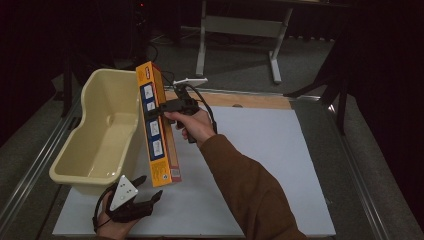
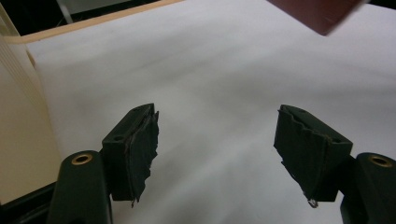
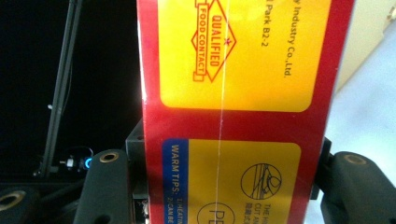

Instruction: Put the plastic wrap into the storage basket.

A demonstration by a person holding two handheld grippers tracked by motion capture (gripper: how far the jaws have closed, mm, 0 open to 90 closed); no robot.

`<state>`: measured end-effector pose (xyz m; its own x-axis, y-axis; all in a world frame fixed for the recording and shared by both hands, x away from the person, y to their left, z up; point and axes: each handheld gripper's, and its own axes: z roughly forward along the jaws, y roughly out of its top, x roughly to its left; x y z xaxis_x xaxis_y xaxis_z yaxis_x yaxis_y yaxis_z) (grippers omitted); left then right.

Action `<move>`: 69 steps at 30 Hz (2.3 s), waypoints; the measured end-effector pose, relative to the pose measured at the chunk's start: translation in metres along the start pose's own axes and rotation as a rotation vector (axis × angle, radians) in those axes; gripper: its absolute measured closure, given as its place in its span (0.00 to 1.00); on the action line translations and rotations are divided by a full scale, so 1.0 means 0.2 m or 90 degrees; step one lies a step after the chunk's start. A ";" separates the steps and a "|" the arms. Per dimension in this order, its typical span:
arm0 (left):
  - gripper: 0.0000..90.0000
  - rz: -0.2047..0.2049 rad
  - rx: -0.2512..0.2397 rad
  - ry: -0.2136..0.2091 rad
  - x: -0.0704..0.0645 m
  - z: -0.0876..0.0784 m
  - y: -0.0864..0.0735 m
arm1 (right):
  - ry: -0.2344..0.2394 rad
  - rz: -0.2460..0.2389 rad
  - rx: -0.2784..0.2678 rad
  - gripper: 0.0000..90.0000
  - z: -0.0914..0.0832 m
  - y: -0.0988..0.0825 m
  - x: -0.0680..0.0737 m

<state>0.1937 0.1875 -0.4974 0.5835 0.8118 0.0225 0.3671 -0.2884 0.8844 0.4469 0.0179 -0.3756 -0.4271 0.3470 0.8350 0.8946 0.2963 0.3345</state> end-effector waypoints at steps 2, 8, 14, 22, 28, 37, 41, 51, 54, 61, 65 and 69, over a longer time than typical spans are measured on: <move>0.34 0.000 -0.001 -0.001 0.00 0.00 0.00 | 0.005 0.006 -0.007 0.45 0.01 0.02 0.00; 0.34 0.003 -0.002 -0.004 0.00 0.00 0.00 | -0.001 0.022 -0.026 0.45 0.03 0.05 0.02; 0.33 0.013 -0.001 -0.002 -0.01 0.00 0.00 | 0.012 0.050 -0.049 0.45 0.04 0.08 0.03; 0.33 0.004 -0.002 -0.002 -0.01 0.00 0.00 | 0.031 0.105 -0.067 0.45 0.09 0.12 -0.02; 0.33 0.007 -0.005 -0.004 0.00 0.00 0.00 | 0.033 0.113 -0.078 0.45 0.15 0.14 -0.01; 0.32 0.019 -0.008 -0.015 -0.02 -0.01 -0.01 | 0.072 0.139 -0.119 0.45 0.29 0.16 0.03; 0.32 0.011 -0.009 -0.015 -0.02 -0.01 -0.01 | 0.076 0.144 -0.135 0.45 0.34 0.16 0.03; 0.32 0.008 -0.014 -0.015 -0.01 -0.02 -0.01 | 0.081 0.158 -0.144 0.45 0.44 0.14 0.04; 0.32 0.010 -0.013 -0.015 -0.01 -0.02 -0.01 | 0.082 0.160 -0.150 0.45 0.46 0.12 0.04; 0.32 0.009 -0.015 -0.014 -0.01 -0.02 -0.01 | 0.075 0.162 -0.164 0.45 0.52 0.10 0.06; 0.32 0.005 -0.016 -0.011 0.00 -0.02 -0.01 | 0.066 0.171 -0.156 0.45 0.56 0.09 0.05; 0.31 -0.001 -0.020 -0.008 0.00 -0.02 -0.01 | 0.055 0.169 -0.157 0.45 0.58 0.08 0.03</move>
<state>0.1899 0.1914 -0.4972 0.5923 0.8056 0.0153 0.3449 -0.2706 0.8988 0.4433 0.1278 -0.4168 -0.1721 0.3043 0.9369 0.9821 -0.0205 0.1870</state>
